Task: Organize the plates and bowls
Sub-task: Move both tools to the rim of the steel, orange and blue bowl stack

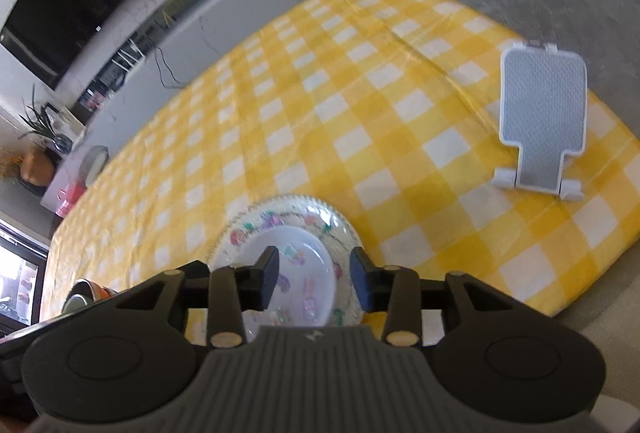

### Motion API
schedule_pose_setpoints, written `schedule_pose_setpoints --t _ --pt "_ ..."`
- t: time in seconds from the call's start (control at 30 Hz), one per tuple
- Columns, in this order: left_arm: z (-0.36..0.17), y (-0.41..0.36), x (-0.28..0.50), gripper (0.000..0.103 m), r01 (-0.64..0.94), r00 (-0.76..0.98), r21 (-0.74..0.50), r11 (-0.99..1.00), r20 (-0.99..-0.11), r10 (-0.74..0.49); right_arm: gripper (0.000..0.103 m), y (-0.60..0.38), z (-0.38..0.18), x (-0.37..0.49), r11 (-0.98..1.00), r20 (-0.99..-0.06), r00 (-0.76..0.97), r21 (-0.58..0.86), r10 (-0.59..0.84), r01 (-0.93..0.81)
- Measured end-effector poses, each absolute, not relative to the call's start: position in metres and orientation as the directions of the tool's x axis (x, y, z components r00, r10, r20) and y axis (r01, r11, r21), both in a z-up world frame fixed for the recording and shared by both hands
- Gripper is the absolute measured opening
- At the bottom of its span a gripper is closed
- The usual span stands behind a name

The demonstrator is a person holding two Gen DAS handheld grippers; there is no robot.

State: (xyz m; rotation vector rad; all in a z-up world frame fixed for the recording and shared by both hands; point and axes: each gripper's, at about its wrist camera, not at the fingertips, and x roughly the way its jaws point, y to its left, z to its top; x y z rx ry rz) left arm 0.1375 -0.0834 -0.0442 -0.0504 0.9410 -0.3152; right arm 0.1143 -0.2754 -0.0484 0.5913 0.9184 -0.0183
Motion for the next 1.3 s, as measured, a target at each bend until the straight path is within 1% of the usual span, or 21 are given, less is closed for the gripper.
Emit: schedule_pose_setpoints --t 0.1,0.17,0.23,0.27,0.3,0.33,0.47,0.57,0.6,0.67,0.77,0.83,0.87,0.9,1.03,1.3 --pt "-0.029 -0.076 0.128 0.037 0.270 0.582 -0.172 0.947 -0.754 -0.303 0.056 -0.272 -0.040 0.112 0.862 -0.747 0.639 0.435 0.184 0.261" --pt "-0.019 -0.070 0.123 0.040 0.282 0.601 -0.163 0.945 -0.739 -0.306 0.059 -0.267 -0.033 0.111 0.881 -0.746 0.650 0.397 0.147 0.257" --pt "-0.008 -0.063 0.118 0.041 0.290 0.624 -0.144 0.946 -0.721 -0.301 0.067 -0.262 -0.025 0.109 0.897 -0.745 0.658 0.360 0.110 0.257" --pt "-0.003 -0.058 0.115 0.044 0.289 0.638 -0.134 0.948 -0.712 -0.295 0.074 -0.259 -0.020 0.108 0.900 -0.739 0.668 0.345 0.087 0.265" --pt "0.003 -0.053 0.113 0.045 0.281 0.655 -0.123 0.952 -0.700 -0.285 0.077 -0.258 -0.016 0.106 0.901 -0.732 0.677 0.338 0.071 0.270" --pt "0.008 -0.047 0.111 0.047 0.275 0.672 -0.116 0.954 -0.687 -0.277 0.077 -0.255 -0.011 0.104 0.903 -0.722 0.689 0.336 0.063 0.269" --pt "0.024 -0.025 0.107 0.048 0.241 0.708 -0.100 0.965 -0.663 -0.245 0.077 -0.242 0.009 0.099 0.901 -0.704 0.705 0.356 0.083 0.249" --pt "0.030 -0.004 0.109 0.049 0.204 0.700 -0.127 0.971 -0.675 -0.235 0.077 -0.225 0.020 0.094 0.894 -0.684 0.718 0.395 0.134 0.210" --pt "0.032 0.005 0.109 0.051 0.184 0.696 -0.147 0.972 -0.678 -0.235 0.077 -0.218 0.023 0.093 0.896 -0.681 0.716 0.400 0.151 0.192" --pt "0.033 0.022 0.111 0.066 0.159 0.690 -0.177 0.971 -0.684 -0.237 0.077 -0.202 0.027 0.092 0.903 -0.678 0.712 0.403 0.184 0.151" --pt "0.033 0.045 0.110 0.071 0.122 0.685 -0.186 0.975 -0.695 -0.218 0.080 -0.177 0.029 0.091 0.914 -0.679 0.700 0.394 0.220 0.096" --pt "0.031 0.057 0.110 0.073 0.099 0.679 -0.184 0.978 -0.706 -0.202 0.084 -0.163 0.029 0.092 0.914 -0.684 0.690 0.398 0.236 0.082" --pt "0.030 0.062 0.110 0.075 0.089 0.675 -0.188 0.978 -0.710 -0.198 0.087 -0.159 0.028 0.092 0.910 -0.686 0.685 0.406 0.246 0.080" --pt "0.029 0.068 0.110 0.075 0.077 0.672 -0.194 0.978 -0.714 -0.195 0.090 -0.154 0.027 0.092 0.904 -0.687 0.678 0.419 0.260 0.078" --pt "0.020 0.089 0.111 0.079 0.029 0.663 -0.219 0.975 -0.726 -0.182 0.090 -0.137 0.021 0.097 0.892 -0.703 0.645 0.447 0.301 0.072" --pt "-0.010 0.131 0.114 0.080 -0.075 0.613 -0.300 0.951 -0.766 -0.194 0.090 -0.108 0.004 0.112 0.887 -0.743 0.590 0.452 0.315 0.096"
